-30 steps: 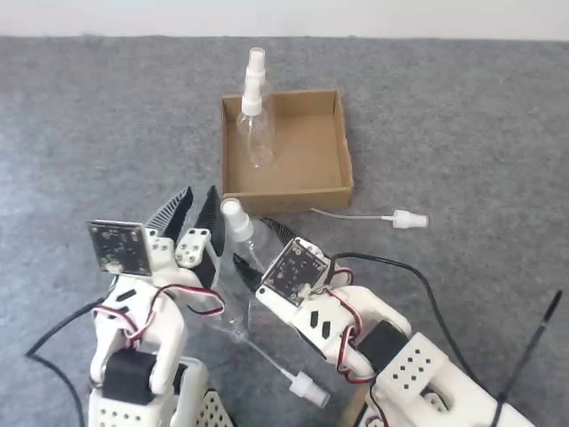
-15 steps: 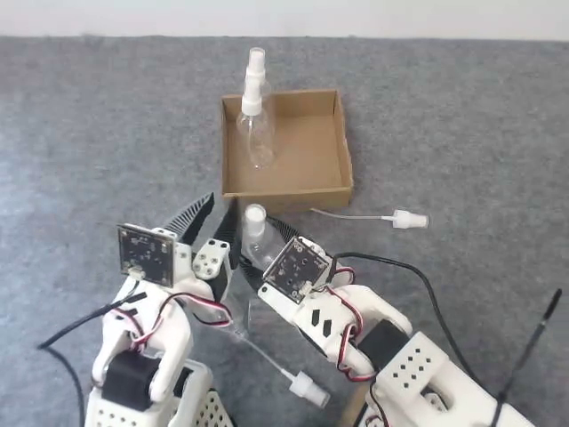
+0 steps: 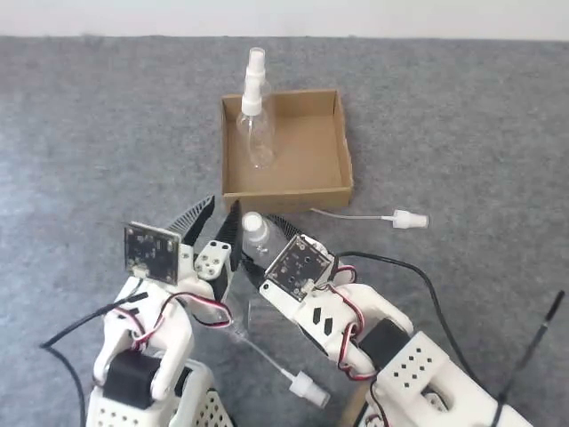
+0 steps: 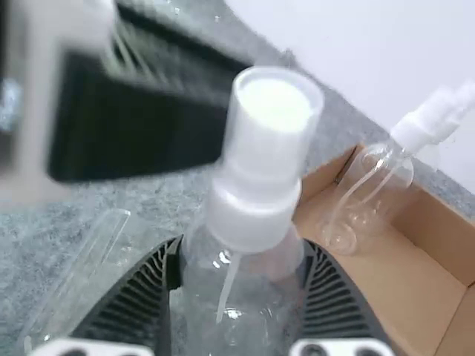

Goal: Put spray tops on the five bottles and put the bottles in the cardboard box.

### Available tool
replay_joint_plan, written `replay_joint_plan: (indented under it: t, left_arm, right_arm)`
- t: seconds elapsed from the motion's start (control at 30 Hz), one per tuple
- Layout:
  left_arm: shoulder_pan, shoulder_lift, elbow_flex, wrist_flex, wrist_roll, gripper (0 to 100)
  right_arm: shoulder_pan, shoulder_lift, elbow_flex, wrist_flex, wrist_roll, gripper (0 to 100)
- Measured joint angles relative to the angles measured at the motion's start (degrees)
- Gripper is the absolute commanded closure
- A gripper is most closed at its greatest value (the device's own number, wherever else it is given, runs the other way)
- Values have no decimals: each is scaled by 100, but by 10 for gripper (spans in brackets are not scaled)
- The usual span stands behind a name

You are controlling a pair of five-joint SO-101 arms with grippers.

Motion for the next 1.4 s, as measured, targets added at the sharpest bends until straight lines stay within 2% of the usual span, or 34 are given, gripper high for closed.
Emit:
replay_joint_plan:
  t: [0.33, 0.53, 0.73, 1.03, 1.4]
  left_arm:
    - [-1073, 9, -422, 0, 167, 888]
    - [-1776, -35, -580, 0, -88, 888]
    - [-2312, -44, -501, 9, -132, 888]
    - [-2848, 18, 334, 9, -132, 887]
    - [-3051, 18, 862, 9, -132, 887]
  right_arm:
    - [369, -9, 0, 0, -35, 968]
    - [413, -9, 0, -9, -756, 968]
    - [501, -9, 0, -9, -853, 968]
    - [1090, -9, 0, -9, -879, 965]
    - [1143, -9, 0, -9, -879, 967]
